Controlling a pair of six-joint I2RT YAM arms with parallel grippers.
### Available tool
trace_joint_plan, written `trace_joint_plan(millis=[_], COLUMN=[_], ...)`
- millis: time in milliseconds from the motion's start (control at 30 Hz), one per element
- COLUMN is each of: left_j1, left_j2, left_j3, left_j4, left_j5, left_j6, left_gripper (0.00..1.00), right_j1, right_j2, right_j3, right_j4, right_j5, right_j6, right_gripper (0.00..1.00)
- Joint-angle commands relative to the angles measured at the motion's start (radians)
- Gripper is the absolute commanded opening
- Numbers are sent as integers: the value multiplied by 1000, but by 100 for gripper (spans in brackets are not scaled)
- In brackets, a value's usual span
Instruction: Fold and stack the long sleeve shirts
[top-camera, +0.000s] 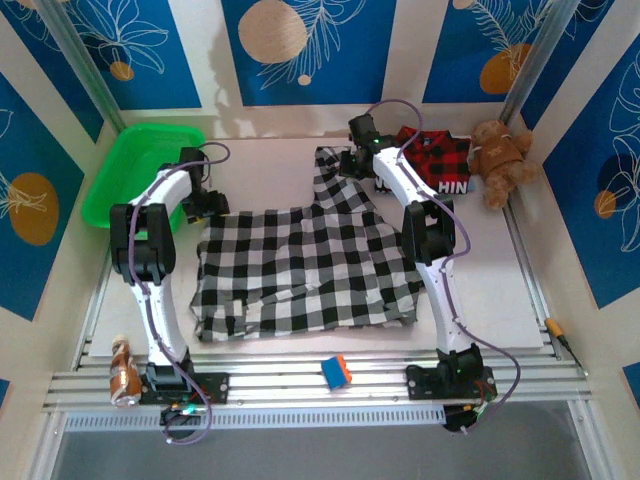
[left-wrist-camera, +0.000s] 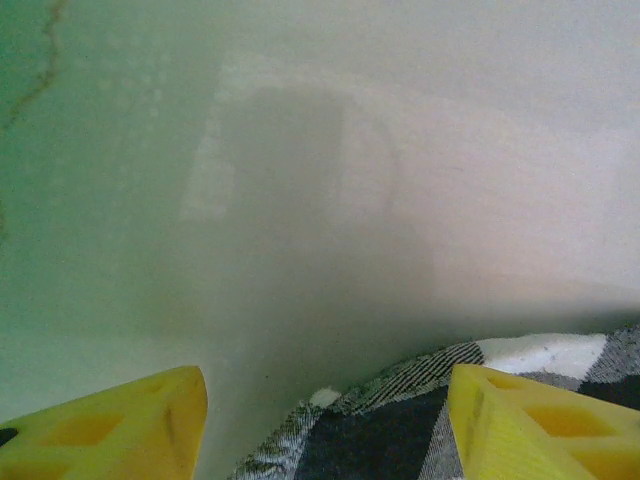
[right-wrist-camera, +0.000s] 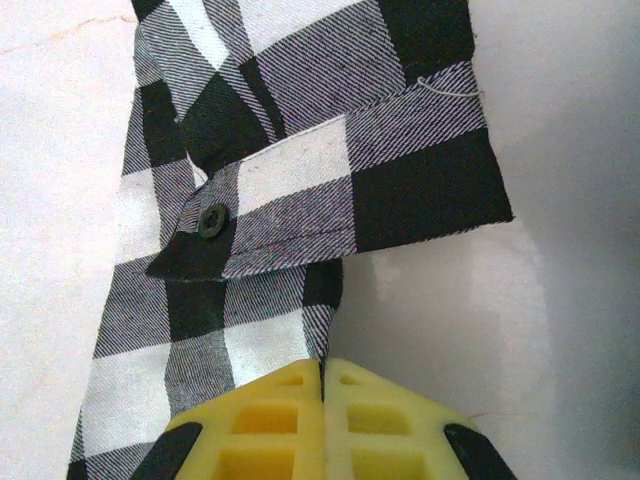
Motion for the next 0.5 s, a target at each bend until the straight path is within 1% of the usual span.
trace_joint_plan(millis=[0, 67, 267, 433, 467], left_j1=[6, 6, 6, 6, 6], left_j2=[37, 55, 54, 36, 30], left_j3=[55, 74, 84, 79, 75], left_j4=[-35, -41, -40, -42, -40], left_j5=[38, 51, 54, 60, 61], left_j6=[26, 32, 38, 62, 66], left_gripper=[64, 60, 32, 10, 7], right_j1=[4, 5, 12, 15, 15], right_j2=[-47, -51, -54, -68, -74], right_j3=[-5, -6, -6, -14, -17], right_j4=[0, 0, -2, -4, -3], right_j5=[14, 15, 24, 26, 28], right_j6=[-22, -22, -28, -28, -28], right_gripper=[0, 0, 0, 0, 0])
